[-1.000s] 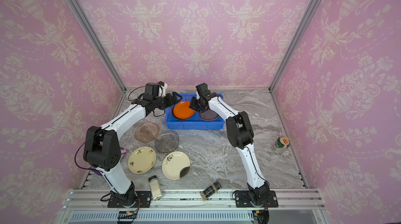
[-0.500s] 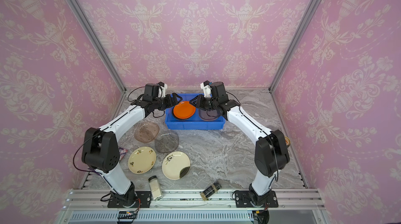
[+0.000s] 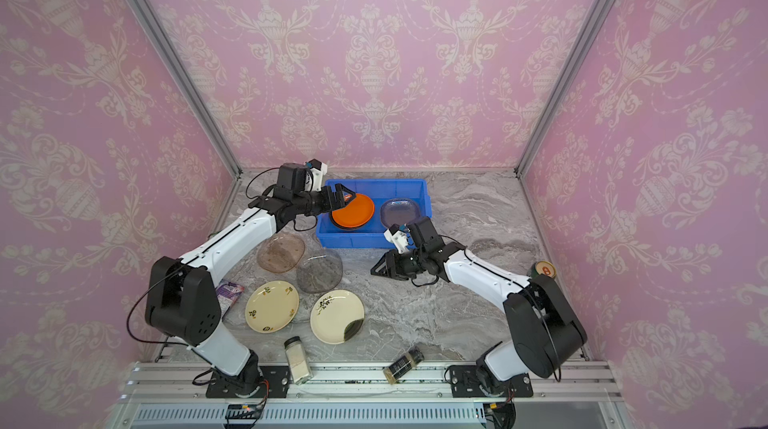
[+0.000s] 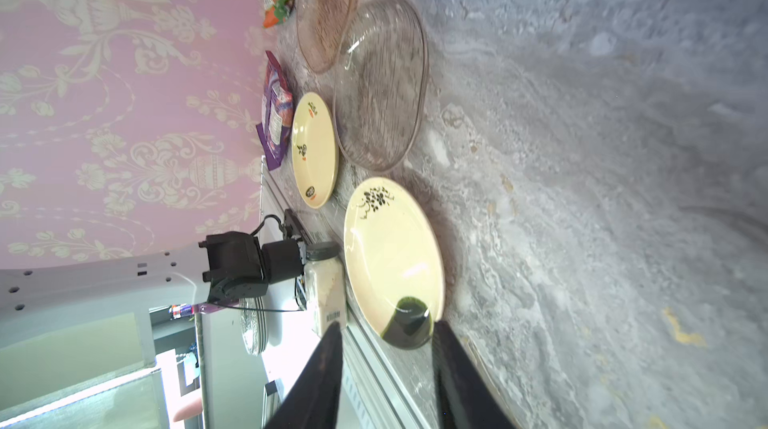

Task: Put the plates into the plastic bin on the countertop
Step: 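Move the right gripper back to the cream plate with dark print, then grasp the cream printed plate's rim with the right gripper and tilt it up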

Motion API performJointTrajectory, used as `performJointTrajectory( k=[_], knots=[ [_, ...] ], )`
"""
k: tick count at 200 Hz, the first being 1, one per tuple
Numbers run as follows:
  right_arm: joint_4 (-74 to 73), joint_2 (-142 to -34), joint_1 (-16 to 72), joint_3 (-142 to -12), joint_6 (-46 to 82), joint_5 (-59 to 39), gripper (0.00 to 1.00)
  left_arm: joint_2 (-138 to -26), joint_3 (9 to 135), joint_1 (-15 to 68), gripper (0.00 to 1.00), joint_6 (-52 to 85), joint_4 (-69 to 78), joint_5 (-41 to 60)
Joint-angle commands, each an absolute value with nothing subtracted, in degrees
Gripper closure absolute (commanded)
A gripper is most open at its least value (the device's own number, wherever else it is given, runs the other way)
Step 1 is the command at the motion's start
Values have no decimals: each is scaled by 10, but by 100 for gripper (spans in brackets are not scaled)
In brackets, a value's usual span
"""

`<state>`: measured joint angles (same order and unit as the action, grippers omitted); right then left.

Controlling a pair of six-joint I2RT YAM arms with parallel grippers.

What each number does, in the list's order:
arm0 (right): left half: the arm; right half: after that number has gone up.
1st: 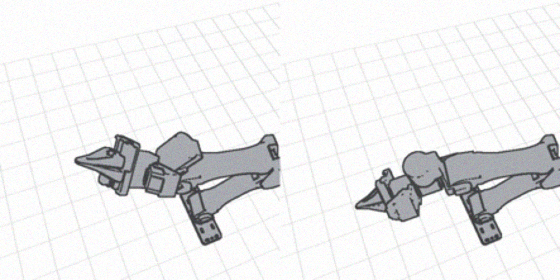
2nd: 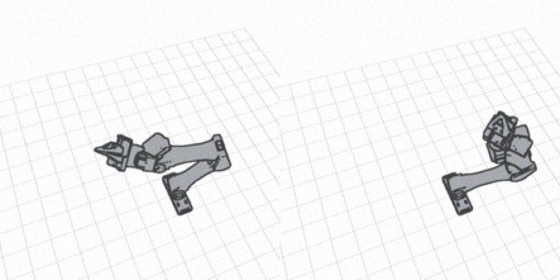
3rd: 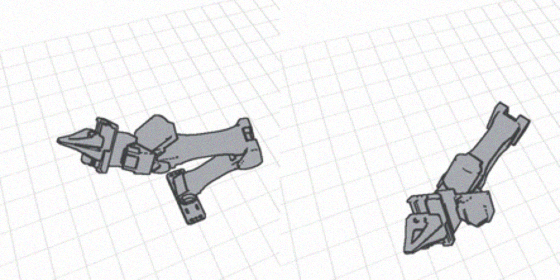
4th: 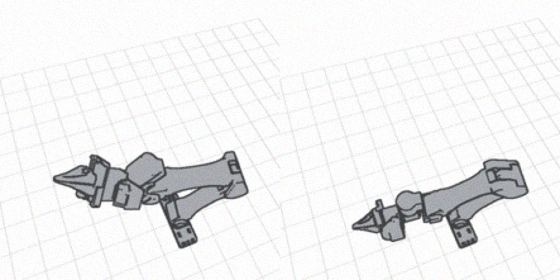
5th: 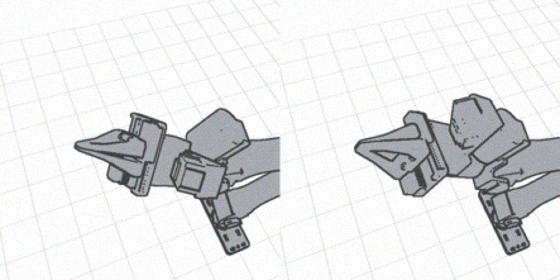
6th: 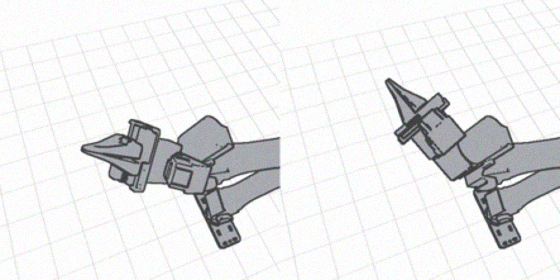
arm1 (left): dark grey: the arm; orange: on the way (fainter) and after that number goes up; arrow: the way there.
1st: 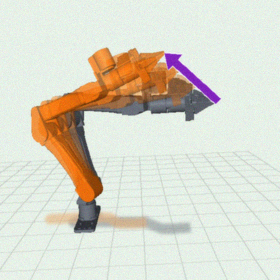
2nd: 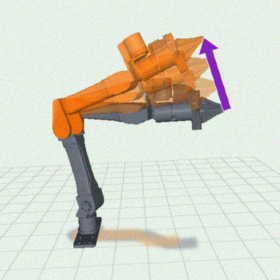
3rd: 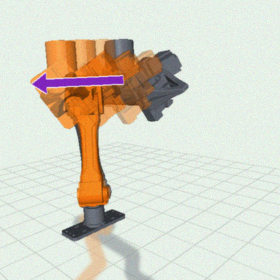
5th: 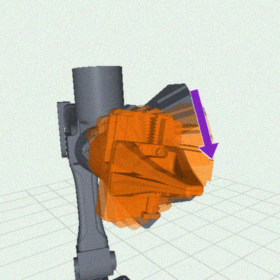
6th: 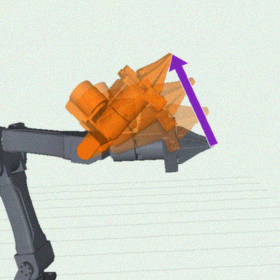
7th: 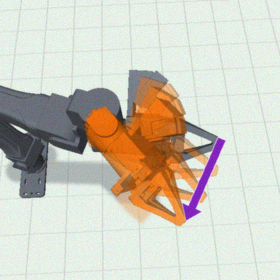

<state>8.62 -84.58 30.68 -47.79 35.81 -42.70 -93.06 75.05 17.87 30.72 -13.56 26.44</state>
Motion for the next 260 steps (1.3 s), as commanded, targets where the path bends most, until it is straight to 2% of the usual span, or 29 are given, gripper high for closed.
performJointTrajectory(
  k=[1,41,117,188,260],
  knots=[
    [65,-838,318,-448,364,-460,62,-878,722,191,3,287,-177,305],
    [36,-901,350,-433,359,-502,62,-824,674,206,3,299,-164,313],
    [7,-1015,376,-468,364,-534,66,-809,634,207,3,309,-141,309],
    [-64,-1058,386,-472,407,-535,68,-819,636,207,3,300,-145,299],
    [-26,-1082,397,-504,395,-526,71,-822,634,207,3,298,-147,294]
  ],
)
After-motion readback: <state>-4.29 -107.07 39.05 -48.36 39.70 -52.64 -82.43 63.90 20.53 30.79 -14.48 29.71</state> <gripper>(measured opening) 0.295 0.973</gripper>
